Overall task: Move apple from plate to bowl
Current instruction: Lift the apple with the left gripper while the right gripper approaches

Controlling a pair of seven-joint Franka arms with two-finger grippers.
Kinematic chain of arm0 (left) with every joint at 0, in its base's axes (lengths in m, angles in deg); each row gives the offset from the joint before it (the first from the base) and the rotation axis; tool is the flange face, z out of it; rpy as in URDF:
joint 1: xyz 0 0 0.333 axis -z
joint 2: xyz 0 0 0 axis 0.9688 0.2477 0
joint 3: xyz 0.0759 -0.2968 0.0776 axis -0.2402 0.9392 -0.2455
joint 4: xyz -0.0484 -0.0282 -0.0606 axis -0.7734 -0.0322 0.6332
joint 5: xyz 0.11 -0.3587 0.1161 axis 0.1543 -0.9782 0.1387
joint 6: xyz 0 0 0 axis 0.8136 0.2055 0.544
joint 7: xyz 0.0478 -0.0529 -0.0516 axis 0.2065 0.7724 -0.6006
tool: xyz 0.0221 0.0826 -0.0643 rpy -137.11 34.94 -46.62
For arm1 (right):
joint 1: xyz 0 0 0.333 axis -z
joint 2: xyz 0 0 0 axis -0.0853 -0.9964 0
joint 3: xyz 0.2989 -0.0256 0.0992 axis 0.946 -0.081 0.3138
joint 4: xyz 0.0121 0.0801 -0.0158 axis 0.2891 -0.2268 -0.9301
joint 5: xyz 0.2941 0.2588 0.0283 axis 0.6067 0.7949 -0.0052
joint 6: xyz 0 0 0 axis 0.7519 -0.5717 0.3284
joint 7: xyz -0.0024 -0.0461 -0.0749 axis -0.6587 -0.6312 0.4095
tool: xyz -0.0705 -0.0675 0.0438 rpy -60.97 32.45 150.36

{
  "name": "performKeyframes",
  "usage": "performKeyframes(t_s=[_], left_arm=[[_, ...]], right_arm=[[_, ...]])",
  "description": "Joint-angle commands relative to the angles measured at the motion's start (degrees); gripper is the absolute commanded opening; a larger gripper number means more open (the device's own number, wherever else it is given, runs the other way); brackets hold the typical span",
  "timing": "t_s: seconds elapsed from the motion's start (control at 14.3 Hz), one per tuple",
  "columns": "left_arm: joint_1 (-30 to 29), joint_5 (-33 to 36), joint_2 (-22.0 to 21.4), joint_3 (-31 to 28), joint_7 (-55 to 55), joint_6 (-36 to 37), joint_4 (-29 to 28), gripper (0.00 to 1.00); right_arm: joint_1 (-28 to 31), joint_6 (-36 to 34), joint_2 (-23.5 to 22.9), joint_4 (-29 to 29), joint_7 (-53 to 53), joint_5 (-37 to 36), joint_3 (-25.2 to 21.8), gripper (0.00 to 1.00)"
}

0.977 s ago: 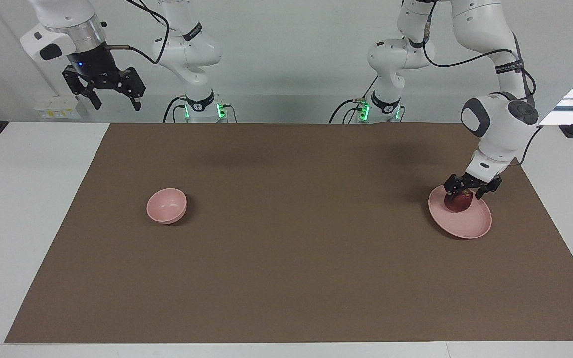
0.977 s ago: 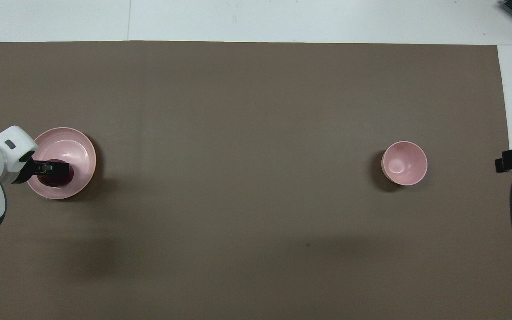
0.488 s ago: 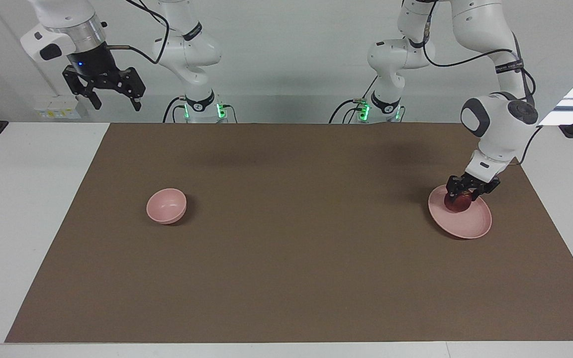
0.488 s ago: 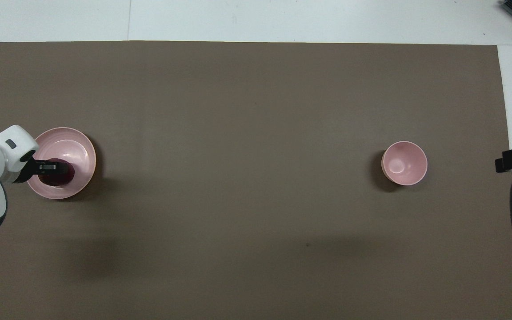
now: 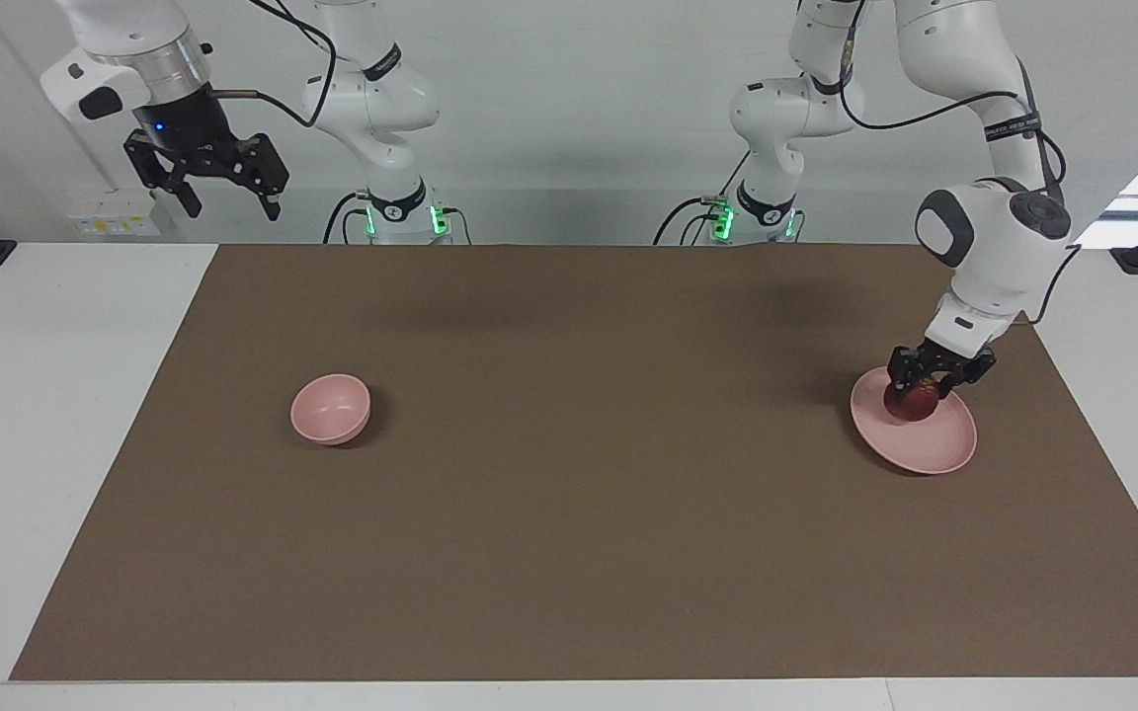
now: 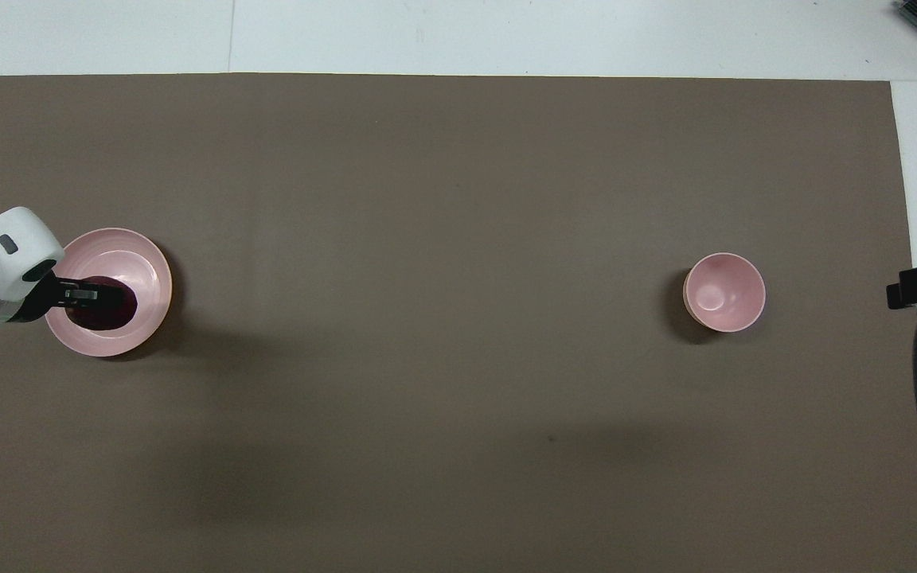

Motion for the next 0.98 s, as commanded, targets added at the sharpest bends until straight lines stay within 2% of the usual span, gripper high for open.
performKeyframes(t_s=[0.0,0.28,0.49,0.63,0.91], left_arm=[[3.9,-5.5,-3.3,-0.7,-1.0,4.7,-0.2,0.0],[12.6,-11.0,-4.0,-0.6,-10.6,5.3,-0.3,0.0],[16.5,-23.9,-4.0,-0.6,-12.5,5.0,-0.2,0.0],[18.8,-29.4,-4.0,-0.4,-14.0,4.1,0.1,0.0],[19.0,-42.9,-3.6,3.0,-14.1,1.3,0.8,0.0]], right_arm=[[0.6,-0.1,1.1,-1.2,-1.5,1.2,0.0,1.0],[1.1,-0.7,1.4,-1.7,2.4,6.3,-0.1,1.0],[1.1,-0.4,2.8,-4.9,10.6,11.3,0.0,1.0],[0.5,0.8,2.5,-6.5,14.8,15.1,0.0,1.0],[-3.8,7.5,2.0,-11.6,29.7,21.0,0.5,1.0]])
